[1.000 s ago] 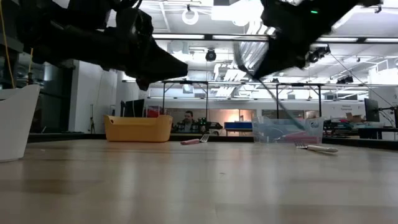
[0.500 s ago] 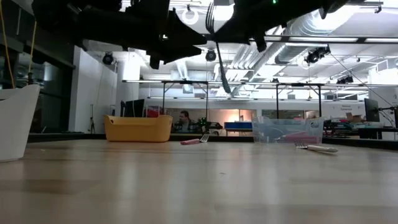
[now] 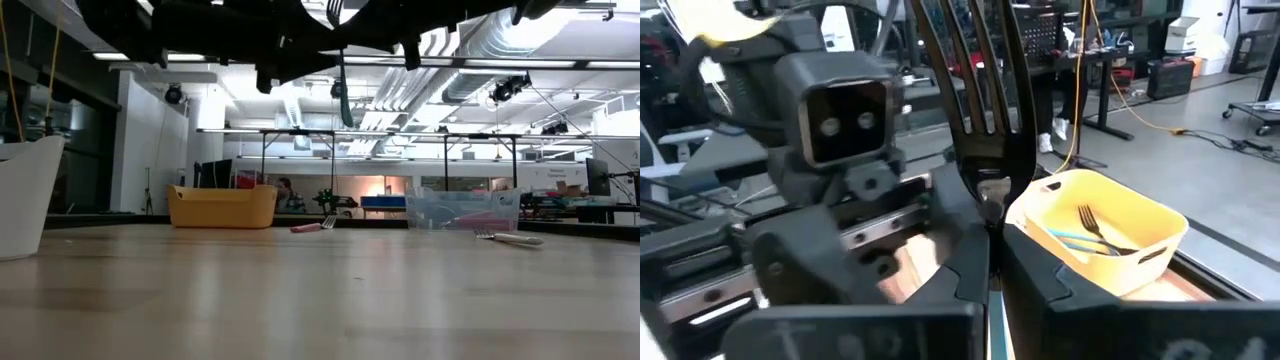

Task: Sort silverware by color (type)
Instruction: Put the blue fork into the yellow bin

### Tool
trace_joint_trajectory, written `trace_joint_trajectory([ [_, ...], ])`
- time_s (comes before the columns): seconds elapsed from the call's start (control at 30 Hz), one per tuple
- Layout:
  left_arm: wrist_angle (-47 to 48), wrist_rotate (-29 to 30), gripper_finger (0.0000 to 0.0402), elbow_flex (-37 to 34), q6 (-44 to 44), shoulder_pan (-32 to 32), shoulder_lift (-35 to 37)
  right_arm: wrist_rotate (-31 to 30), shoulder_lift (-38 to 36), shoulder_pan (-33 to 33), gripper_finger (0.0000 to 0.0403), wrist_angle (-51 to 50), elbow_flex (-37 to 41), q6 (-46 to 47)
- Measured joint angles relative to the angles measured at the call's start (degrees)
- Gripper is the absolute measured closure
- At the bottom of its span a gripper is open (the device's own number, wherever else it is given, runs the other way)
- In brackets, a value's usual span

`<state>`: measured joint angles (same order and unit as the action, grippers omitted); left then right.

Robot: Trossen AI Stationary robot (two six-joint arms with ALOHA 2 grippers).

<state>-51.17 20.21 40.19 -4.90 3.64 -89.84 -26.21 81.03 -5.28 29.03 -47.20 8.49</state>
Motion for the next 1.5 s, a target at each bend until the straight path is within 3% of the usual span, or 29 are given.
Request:
trace_joint_trajectory([
  [0.27, 2.09, -0.63, 0.0229, 2.02, -0.84, -1.84, 0.0, 1.43, 0.0, 0.0, 0.0396, 1.47, 0.0, 0.0],
  [0.63, 2.03, -2.73, 0.031, 2.02, 0.56, -2.58, 0.0, 2.27, 0.0, 0.0, 0.0395, 2.96, 0.0, -1.07],
  [0.9, 1.5, -3.17, 0.0392, 2.02, 4.17, -2.88, -0.04, 2.22, 0.01, 0.04, 0.0392, 3.07, -0.01, -2.31],
  [1.17, 1.11, -2.95, 0.0398, 2.02, 5.2, -3.76, -0.07, 1.8, 0.0, 0.04, 0.0341, 2.94, -0.09, -3.58],
  [1.3, 2.86, -2.09, 0.0399, 2.02, 5.6, -4.53, 1.13, -1.51, 0.0, -0.05, 0.0307, 2.95, -0.09, -4.11],
  [1.5, 14.38, 2.56, 0.04, 2.02, 8.71, -4.44, 6.73, -5.79, -0.11, -0.02, 0.027, 2.94, -0.09, -5.99],
])
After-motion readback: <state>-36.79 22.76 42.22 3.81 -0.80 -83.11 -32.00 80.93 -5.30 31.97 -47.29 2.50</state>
